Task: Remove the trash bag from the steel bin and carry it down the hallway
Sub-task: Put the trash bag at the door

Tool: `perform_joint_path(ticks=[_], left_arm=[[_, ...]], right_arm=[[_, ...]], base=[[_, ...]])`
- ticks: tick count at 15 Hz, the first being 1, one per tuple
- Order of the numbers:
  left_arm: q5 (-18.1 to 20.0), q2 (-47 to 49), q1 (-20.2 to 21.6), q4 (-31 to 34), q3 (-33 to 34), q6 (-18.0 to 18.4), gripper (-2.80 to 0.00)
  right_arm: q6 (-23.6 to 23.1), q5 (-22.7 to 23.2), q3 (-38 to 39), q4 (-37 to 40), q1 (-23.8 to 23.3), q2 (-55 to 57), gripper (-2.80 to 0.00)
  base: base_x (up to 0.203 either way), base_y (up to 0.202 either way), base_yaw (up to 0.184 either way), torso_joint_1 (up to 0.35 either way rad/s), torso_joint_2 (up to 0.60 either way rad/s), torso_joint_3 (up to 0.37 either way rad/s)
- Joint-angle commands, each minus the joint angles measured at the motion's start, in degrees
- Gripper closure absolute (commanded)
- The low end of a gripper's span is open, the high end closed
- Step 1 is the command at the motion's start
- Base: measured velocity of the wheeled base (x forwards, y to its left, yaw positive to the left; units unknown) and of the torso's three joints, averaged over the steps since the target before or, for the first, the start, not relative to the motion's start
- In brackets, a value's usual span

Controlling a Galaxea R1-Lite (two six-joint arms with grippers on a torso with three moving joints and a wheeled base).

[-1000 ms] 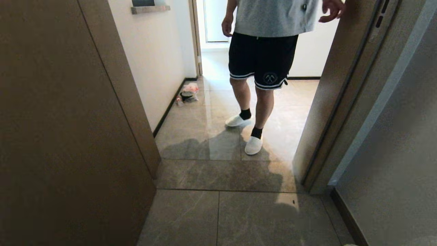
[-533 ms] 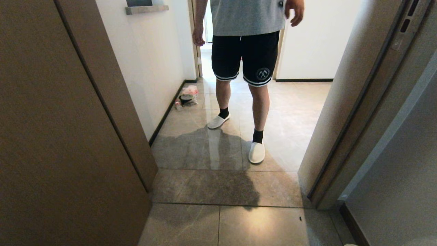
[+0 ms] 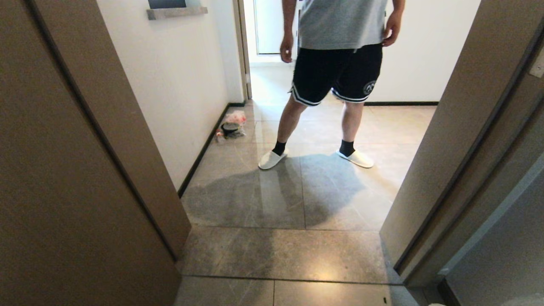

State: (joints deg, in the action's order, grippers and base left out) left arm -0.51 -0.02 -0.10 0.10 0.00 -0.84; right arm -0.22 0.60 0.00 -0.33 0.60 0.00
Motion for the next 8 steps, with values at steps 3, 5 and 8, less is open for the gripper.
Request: perform_joint_path(ticks=[3,5,8], left_arm=[[-0.02,0.02,0.01,-0.01,0.09,-0.03,0.00],[-0.02,0.02,0.01,-0.01,0.09,-0.03,0.00],[-0.02,0.02,0.01,-0.01,0.09,-0.03,0.00]], right_arm=[[-0.04,0.02,0.09,-0.02,0.02,0.09,0.00],[-0.04,0.02,0.09,-0.02,0.02,0.09,0.00],[-0.04,0.02,0.09,-0.02,0.02,0.09,0.00]], base=[[0.191,0.000,0.002,0.001,0.00,0.001],[0.193,0.000,0.002,0.003,0.00,0.001],[0.192,0.000,0.000,0.002,0.00,0.002]])
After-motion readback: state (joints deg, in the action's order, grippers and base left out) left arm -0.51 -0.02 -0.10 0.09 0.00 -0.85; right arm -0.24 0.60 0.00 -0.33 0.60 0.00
